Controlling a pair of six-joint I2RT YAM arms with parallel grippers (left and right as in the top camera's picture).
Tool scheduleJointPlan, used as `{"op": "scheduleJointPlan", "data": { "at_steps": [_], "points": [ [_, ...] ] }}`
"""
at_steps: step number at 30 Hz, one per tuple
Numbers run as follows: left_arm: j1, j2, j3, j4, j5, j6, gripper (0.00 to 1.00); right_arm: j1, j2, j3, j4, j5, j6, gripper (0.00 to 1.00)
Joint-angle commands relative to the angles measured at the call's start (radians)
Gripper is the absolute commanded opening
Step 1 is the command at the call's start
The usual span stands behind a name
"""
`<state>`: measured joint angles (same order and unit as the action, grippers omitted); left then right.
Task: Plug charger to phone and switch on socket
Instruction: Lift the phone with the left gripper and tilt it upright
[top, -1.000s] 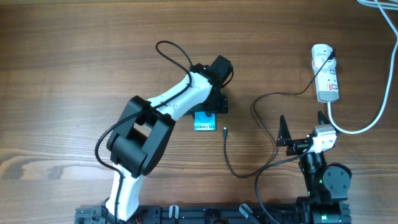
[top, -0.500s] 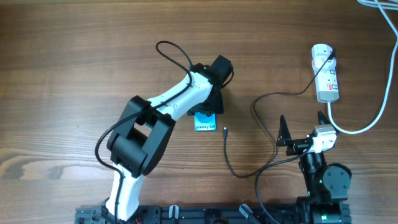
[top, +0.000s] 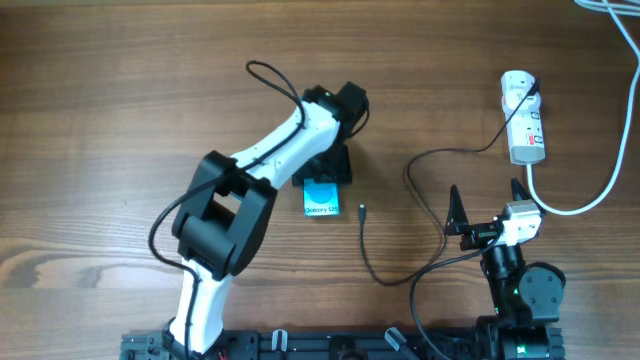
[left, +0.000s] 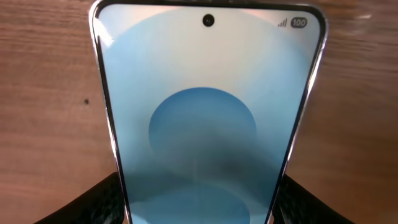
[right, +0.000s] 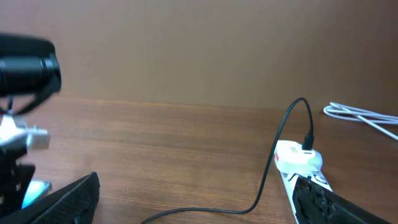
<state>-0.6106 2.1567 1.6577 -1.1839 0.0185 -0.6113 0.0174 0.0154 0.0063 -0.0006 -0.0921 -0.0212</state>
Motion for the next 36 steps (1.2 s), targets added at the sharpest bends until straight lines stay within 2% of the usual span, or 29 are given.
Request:
{"op": "scheduleJointPlan", "data": {
  "at_steps": [1,6,13,25,30,33,36],
  "points": [
    [0.023,-0.108,0.064,-0.021,0.211,0.005,0.63,0.004,-0.008,-0.001,0.002,0.014,-0.005,1.00],
    [0.045,-0.197,0.064,-0.017,0.464,0.029,0.64,0.004,-0.008,-0.001,0.002,0.014,-0.005,1.00],
    [0.097,-0.273,0.064,-0.010,0.745,0.058,0.65,0.004,-0.008,-0.001,0.002,0.014,-0.005,1.00],
    [0.211,-0.289,0.064,0.011,1.203,0.057,0.64,0.004,-0.008,-0.001,0.002,0.014,-0.005,1.00],
    [0.260,-0.289,0.064,0.017,1.344,0.053,0.65,0.004,-0.008,-0.001,0.002,0.014,-0.005,1.00],
    [0.290,-0.289,0.064,0.017,1.384,0.052,0.65,0.004,-0.008,-0.001,0.002,0.014,-0.005,1.00],
    [0.319,-0.289,0.064,0.016,1.404,0.003,0.66,0.004,-0.008,-0.001,0.002,0.014,-0.005,1.00]
  ]
}}
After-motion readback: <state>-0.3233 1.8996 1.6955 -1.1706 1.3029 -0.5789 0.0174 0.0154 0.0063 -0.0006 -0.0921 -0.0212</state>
